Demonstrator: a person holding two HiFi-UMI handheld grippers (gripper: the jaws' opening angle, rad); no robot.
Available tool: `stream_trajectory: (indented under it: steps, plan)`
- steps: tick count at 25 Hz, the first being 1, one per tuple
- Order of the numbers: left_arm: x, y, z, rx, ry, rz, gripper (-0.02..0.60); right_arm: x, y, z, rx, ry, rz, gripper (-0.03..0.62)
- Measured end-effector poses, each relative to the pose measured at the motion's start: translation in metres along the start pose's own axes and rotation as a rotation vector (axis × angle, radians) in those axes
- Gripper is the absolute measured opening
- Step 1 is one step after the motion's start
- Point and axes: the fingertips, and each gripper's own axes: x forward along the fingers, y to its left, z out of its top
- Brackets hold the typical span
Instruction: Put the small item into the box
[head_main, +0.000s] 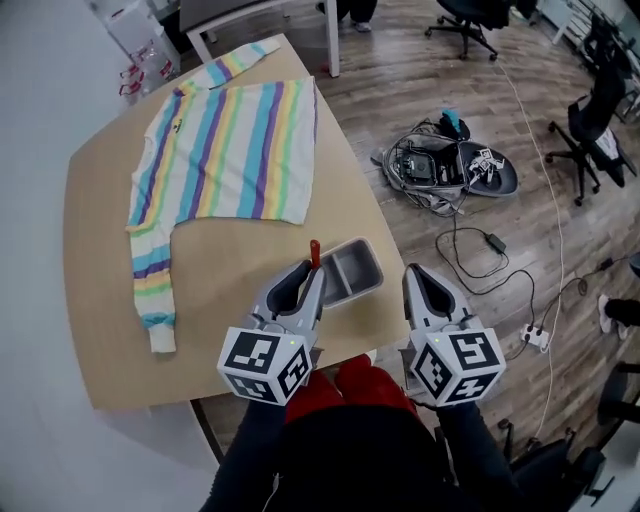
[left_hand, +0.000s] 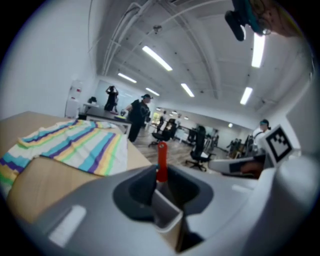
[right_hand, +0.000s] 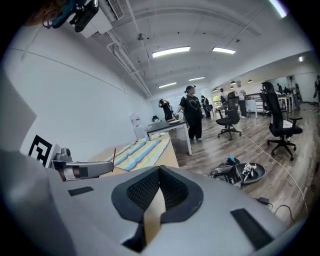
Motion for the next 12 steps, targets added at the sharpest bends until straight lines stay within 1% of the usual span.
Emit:
stream_trajectory:
  steps: [4, 7, 12]
  plan:
    - [0.005, 0.0, 0.001, -0.037, -0.014, 0.072, 0.07, 0.019, 0.0, 0.013, -0.043, 0.016, 0.084, 0.008]
    - [0.009, -0.001, -0.003, -0.067, -0.02, 0.11, 0.069, 0.032, 0.001, 0.02, -0.074, 0.03, 0.133, 0.008]
    - [0.01, -0.001, -0.015, -0.108, -0.013, 0.164, 0.071, 0.043, 0.009, 0.013, -0.114, 0.069, 0.197, 0.008]
